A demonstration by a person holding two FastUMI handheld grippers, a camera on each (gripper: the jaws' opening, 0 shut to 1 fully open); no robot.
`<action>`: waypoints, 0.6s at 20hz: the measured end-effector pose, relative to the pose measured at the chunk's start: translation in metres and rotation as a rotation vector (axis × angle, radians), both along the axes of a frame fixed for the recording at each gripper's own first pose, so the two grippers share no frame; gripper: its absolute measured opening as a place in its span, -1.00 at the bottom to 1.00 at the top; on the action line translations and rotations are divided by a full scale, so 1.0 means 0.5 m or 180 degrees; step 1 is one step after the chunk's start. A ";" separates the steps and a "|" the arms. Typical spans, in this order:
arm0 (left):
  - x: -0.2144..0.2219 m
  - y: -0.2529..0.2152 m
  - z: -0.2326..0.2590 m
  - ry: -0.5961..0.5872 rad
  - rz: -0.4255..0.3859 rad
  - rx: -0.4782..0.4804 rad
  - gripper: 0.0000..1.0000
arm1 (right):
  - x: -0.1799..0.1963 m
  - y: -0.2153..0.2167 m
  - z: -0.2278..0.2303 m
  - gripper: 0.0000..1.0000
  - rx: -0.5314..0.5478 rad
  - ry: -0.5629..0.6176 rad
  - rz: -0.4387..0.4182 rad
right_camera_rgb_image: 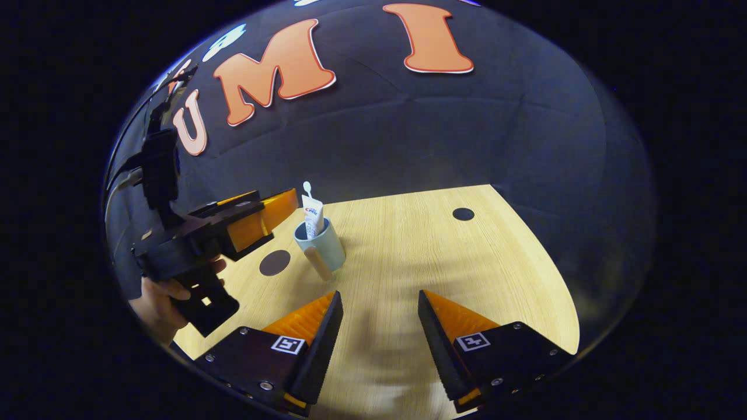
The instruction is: Put the toothbrush and toothpaste on the desktop into the cup, then pick up the cup and place it on the coaster on the desktop.
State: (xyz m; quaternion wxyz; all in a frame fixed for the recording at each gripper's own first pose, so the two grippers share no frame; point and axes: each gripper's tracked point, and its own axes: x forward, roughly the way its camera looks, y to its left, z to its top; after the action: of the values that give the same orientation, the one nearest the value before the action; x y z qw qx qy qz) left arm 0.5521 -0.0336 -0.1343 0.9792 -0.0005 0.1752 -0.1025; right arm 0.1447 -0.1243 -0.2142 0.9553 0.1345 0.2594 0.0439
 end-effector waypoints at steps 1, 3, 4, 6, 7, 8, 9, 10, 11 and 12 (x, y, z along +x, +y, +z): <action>-0.008 0.012 0.018 -0.0026 0.0005 0.0013 0.94 | 0.004 0.004 0.012 0.58 -0.0019 -0.0011 0.0011; -0.034 0.020 0.038 0.0034 -0.0028 -0.0049 0.94 | 0.010 0.024 0.030 0.58 -0.0019 0.0004 0.0117; -0.050 0.032 0.050 0.0057 -0.0012 -0.0067 0.94 | 0.013 0.032 0.040 0.58 -0.0051 0.0005 0.0156; -0.080 0.063 0.078 0.0046 0.0026 -0.0041 0.93 | 0.018 0.049 0.055 0.58 -0.0126 -0.0003 0.0237; -0.093 0.083 0.092 0.0035 0.0058 -0.0019 0.92 | 0.021 0.057 0.060 0.58 -0.0163 0.0007 0.0274; -0.105 0.104 0.105 0.0037 0.0102 -0.0012 0.92 | 0.023 0.071 0.061 0.59 -0.0190 0.0024 0.0323; -0.118 0.126 0.115 0.0047 0.0136 -0.0030 0.92 | 0.029 0.084 0.059 0.59 -0.0222 0.0053 0.0364; -0.132 0.147 0.124 0.0040 0.0172 -0.0028 0.92 | 0.030 0.099 0.055 0.58 -0.0252 0.0095 0.0429; -0.142 0.170 0.137 0.0036 0.0214 -0.0030 0.92 | 0.036 0.113 0.049 0.58 -0.0303 0.0126 0.0477; -0.152 0.190 0.150 0.0006 0.0249 -0.0009 0.93 | 0.045 0.124 0.045 0.59 -0.0348 0.0146 0.0509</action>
State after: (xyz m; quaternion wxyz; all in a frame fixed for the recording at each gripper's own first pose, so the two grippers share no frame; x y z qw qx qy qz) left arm 0.4762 0.0613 -0.0593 0.9823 -0.0088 0.1758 -0.0644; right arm 0.1670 -0.0625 -0.1919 0.9485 0.0621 0.2932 0.1026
